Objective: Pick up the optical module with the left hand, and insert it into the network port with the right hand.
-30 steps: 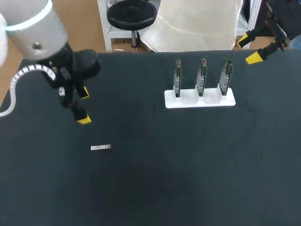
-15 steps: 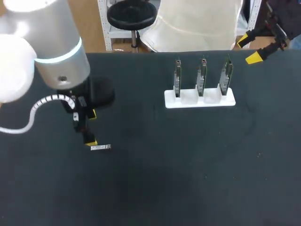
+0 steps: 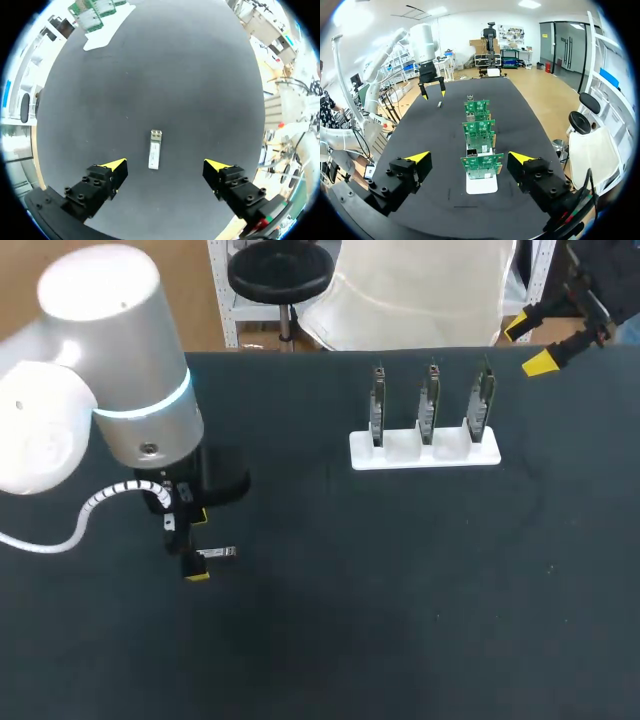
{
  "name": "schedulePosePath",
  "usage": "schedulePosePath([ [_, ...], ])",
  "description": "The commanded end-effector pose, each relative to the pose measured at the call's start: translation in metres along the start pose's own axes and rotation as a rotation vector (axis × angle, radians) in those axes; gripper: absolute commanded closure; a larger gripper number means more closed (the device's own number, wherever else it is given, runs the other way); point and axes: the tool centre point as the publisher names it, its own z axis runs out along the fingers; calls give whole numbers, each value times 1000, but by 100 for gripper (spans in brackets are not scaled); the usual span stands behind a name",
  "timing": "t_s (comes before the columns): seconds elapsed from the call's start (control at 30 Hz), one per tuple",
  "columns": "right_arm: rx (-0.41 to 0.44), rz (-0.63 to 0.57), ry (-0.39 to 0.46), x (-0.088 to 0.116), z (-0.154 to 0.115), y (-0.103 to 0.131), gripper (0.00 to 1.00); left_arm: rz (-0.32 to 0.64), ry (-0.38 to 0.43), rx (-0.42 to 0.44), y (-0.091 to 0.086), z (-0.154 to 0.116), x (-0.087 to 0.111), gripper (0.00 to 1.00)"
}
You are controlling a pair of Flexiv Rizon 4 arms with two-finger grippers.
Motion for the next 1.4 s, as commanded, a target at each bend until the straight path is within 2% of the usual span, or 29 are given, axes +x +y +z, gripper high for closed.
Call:
schedulePosePath([
  [0.03,6,-1,0,0,0,2,0,0,-1,10,5,7,-2,0],
  [0.63,6,-1,0,0,0,2,0,-17,-31,25,-2,26,-1,0],
  [1.4,6,-1,0,0,0,2,0,-20,1,41,-3,41,2,0],
])
